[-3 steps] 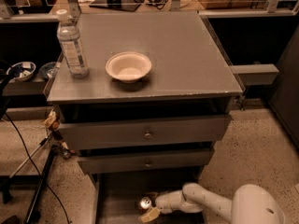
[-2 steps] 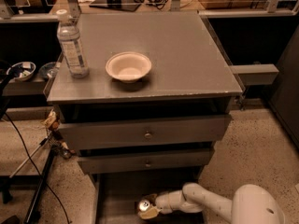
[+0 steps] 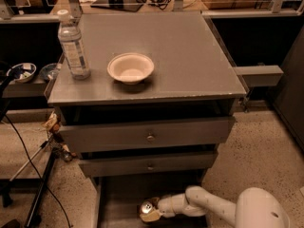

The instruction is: Pick coke can from bottom drawer and place on counter

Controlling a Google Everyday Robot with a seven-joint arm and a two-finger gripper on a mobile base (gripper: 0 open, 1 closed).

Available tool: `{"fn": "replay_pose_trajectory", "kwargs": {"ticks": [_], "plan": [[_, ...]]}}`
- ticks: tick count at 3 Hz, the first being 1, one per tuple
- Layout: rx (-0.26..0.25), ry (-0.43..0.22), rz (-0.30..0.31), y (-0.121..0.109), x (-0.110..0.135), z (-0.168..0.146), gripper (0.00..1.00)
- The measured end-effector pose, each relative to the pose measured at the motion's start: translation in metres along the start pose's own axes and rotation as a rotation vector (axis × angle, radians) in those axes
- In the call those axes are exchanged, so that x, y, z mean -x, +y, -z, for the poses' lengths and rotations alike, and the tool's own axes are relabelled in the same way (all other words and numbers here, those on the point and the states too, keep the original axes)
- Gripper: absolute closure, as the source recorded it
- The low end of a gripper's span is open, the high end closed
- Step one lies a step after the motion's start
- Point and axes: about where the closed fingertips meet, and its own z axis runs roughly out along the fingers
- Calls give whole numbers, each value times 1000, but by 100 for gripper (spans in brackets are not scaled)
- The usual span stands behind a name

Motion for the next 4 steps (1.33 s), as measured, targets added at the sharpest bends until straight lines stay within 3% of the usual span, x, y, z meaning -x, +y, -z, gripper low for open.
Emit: {"fn": "replay_pose_trajectory", "kwargs": {"ticks": [1, 2, 4], "plan": [[0, 0, 0, 0, 0, 0, 100], [1, -1, 0, 0, 0, 0, 100], [-22, -36, 44, 9, 27, 15, 100]]}}
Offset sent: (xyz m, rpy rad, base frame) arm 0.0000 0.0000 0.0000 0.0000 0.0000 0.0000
